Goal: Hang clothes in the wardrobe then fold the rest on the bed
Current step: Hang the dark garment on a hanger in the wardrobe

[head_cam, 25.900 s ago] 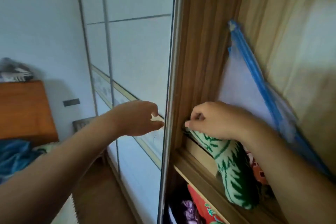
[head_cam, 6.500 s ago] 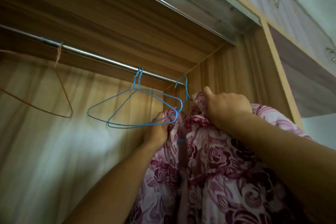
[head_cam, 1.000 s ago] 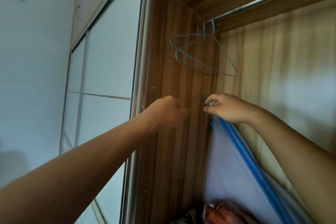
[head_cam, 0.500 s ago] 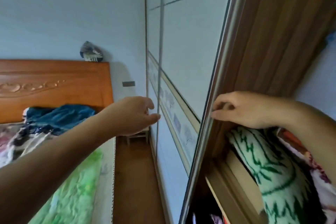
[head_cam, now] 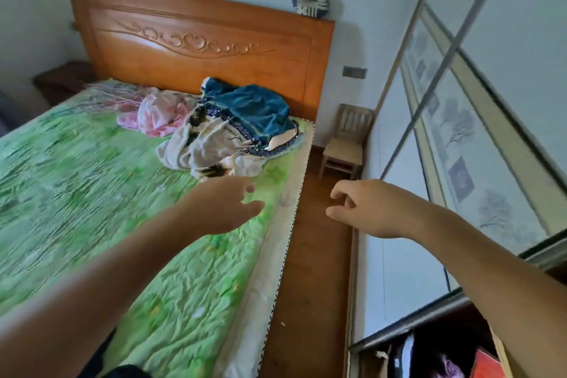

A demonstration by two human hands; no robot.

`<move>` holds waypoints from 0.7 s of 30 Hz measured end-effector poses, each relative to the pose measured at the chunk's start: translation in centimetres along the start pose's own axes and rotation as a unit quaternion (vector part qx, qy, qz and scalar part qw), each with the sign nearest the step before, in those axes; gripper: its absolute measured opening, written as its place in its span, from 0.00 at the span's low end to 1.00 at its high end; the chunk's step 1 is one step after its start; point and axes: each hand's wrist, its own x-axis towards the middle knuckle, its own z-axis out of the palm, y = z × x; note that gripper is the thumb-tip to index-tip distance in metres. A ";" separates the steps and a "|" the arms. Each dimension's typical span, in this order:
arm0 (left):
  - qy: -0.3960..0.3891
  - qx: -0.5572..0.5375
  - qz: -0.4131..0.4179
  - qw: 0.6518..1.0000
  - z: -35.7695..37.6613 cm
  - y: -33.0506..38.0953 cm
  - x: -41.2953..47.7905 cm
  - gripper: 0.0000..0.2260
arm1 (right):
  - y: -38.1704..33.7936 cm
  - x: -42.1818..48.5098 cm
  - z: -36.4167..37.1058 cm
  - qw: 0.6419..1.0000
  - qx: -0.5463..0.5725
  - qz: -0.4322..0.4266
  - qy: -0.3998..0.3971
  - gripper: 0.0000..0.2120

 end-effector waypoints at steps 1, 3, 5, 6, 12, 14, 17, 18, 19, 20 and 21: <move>-0.001 -0.005 -0.018 1.000 0.4 -1.5 -0.4 0.23 | -1.1 1.3 0.4 1.000 -0.010 -0.014 -0.009 0.23; -0.005 -0.012 -0.056 0.998 1.1 -4.4 -1.5 0.24 | -3.4 4.0 1.4 0.998 -0.032 -0.044 -0.029 0.23; 0.002 -0.023 -0.096 0.995 2.0 -7.4 -3.2 0.24 | -6.0 6.8 2.6 0.995 -0.048 -0.075 -0.050 0.23; 0.007 -0.033 -0.117 0.993 2.4 -8.9 -4.2 0.24 | -7.4 8.2 3.4 0.992 -0.054 -0.091 -0.062 0.24; 0.058 -0.100 -0.291 0.950 6.0 -17.6 -13.2 0.23 | -17.7 13.6 10.0 0.957 -0.092 -0.234 -0.142 0.26; 0.077 -0.107 -0.353 0.926 7.8 -19.5 -16.9 0.21 | -21.4 14.5 12.4 0.939 -0.101 -0.286 -0.164 0.26; 0.087 -0.128 -0.444 0.883 10.9 -20.9 -22.5 0.21 | -26.7 15.1 16.3 0.907 -0.122 -0.353 -0.194 0.26; 0.088 -0.137 -0.471 0.867 12.0 -21.0 -24.1 0.22 | -28.2 15.1 17.6 0.896 -0.128 -0.374 -0.202 0.26; 0.088 -0.144 -0.496 0.852 13.1 -20.9 -25.6 0.22 | -29.5 15.2 18.9 0.885 -0.132 -0.394 -0.211 0.25; 0.086 -0.150 -0.519 0.837 14.2 -20.6 -26.9 0.22 | -30.5 15.2 20.1 0.874 -0.136 -0.411 -0.219 0.25; 0.085 -0.158 -0.539 0.823 15.2 -20.3 -27.9 0.22 | -31.5 15.3 21.2 0.864 -0.142 -0.428 -0.227 0.25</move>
